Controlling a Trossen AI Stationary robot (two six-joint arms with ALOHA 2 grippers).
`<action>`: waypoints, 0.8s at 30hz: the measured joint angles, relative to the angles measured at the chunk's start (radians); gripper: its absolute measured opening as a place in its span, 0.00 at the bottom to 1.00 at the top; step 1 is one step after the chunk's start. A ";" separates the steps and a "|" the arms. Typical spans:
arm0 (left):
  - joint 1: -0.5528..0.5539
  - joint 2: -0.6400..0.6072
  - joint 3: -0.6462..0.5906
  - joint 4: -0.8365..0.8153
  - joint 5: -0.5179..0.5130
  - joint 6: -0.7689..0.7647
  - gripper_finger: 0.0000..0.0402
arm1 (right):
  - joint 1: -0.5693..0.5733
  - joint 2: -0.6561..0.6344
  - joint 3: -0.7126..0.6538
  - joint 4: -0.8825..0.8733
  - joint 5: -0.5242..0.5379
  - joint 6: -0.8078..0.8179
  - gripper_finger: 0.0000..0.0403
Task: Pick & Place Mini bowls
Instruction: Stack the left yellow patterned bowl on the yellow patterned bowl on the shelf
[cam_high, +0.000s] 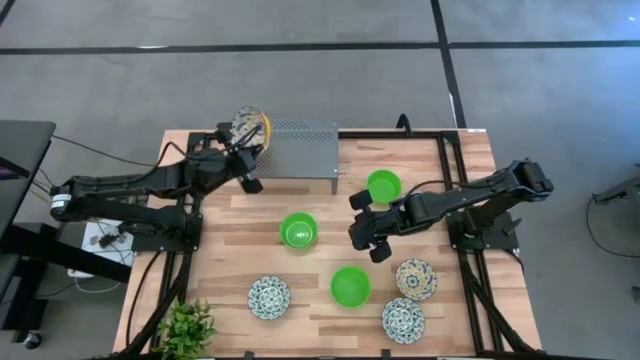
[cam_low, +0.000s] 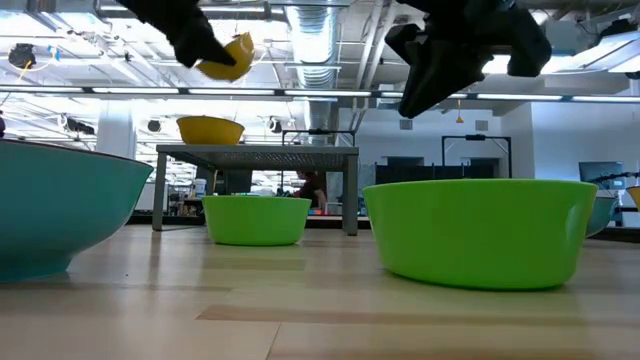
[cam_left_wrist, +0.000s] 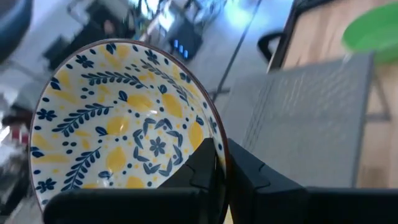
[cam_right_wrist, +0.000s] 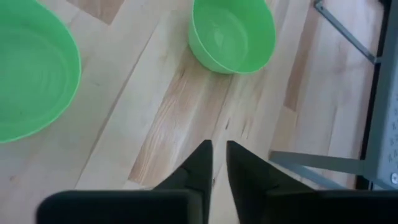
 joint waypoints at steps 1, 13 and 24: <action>0.015 0.000 0.000 -0.023 -0.001 -0.007 0.05 | 0.000 -0.004 0.000 -0.003 0.000 0.000 0.05; 0.113 0.000 0.000 -0.214 0.065 -0.112 0.05 | -0.001 -0.005 0.000 -0.008 0.000 0.000 0.01; 0.192 0.003 0.000 -0.283 0.229 -0.114 0.05 | -0.001 -0.005 0.000 -0.008 0.000 -0.003 0.01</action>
